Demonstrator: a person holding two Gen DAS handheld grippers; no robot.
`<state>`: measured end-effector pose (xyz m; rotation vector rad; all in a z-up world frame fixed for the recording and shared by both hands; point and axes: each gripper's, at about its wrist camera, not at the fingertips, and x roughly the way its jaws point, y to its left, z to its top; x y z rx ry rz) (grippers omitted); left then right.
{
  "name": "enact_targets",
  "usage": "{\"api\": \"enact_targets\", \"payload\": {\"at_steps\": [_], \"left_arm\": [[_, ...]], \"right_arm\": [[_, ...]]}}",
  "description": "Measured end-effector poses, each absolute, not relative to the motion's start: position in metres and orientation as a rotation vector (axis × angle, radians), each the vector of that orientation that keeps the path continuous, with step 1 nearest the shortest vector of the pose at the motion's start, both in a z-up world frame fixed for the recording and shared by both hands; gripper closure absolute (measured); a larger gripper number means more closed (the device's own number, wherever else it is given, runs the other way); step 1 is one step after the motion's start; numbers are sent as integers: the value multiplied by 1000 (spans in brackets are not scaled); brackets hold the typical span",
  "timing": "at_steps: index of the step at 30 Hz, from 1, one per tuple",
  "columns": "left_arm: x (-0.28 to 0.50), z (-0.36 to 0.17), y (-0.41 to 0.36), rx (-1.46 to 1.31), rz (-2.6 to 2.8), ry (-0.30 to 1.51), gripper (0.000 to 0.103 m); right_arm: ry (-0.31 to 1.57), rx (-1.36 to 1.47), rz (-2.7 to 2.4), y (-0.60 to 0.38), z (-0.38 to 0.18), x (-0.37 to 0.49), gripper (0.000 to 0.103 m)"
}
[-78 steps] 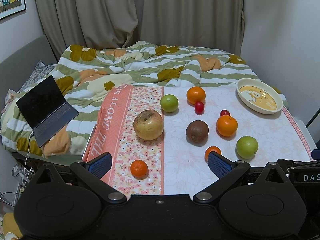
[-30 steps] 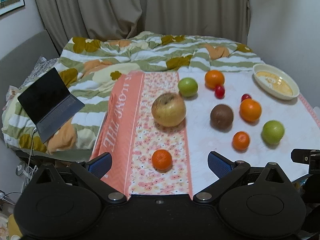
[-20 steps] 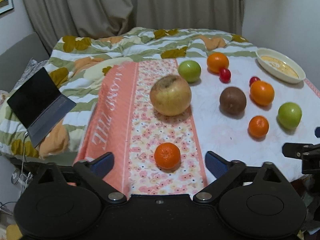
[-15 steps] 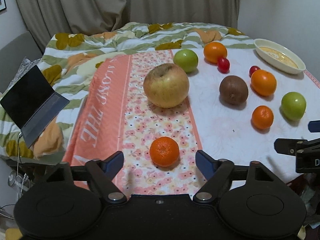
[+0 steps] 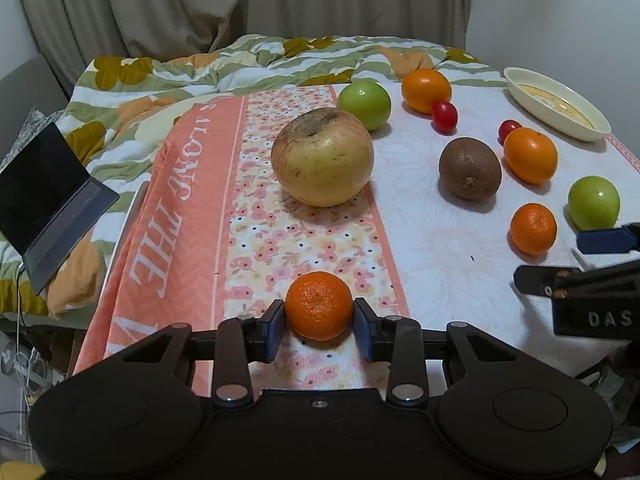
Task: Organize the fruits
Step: 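Grasp a small tangerine with the left tool while the right tool grasps another tangerine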
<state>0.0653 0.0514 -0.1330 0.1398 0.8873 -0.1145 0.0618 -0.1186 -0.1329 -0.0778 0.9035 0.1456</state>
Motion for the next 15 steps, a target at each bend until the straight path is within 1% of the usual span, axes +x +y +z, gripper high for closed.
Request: {"api": "enact_targets", "payload": {"at_steps": [4,8,11,12,13,15], "left_arm": [[65,-133,55,131,-124,890,63],[63,-132,58,130,-125,893,63],[62,-132,58,131,-128,893,63],[62,-132,58,132,-129,892,63],[61,-132,59,130,-130,891,63],[60,-130,59,121,-130,889,63]], "right_arm": [[903,-77,142,-117,-136,68,23],[887,-86,142,-116,-136,73,28],[878,-78,135,-116,-136,76,35],[876,-77,132,-116,-136,77,41],[870,-81,135,-116,-135,78,51],[864,-82,135,-116,-133,78,51]]}}
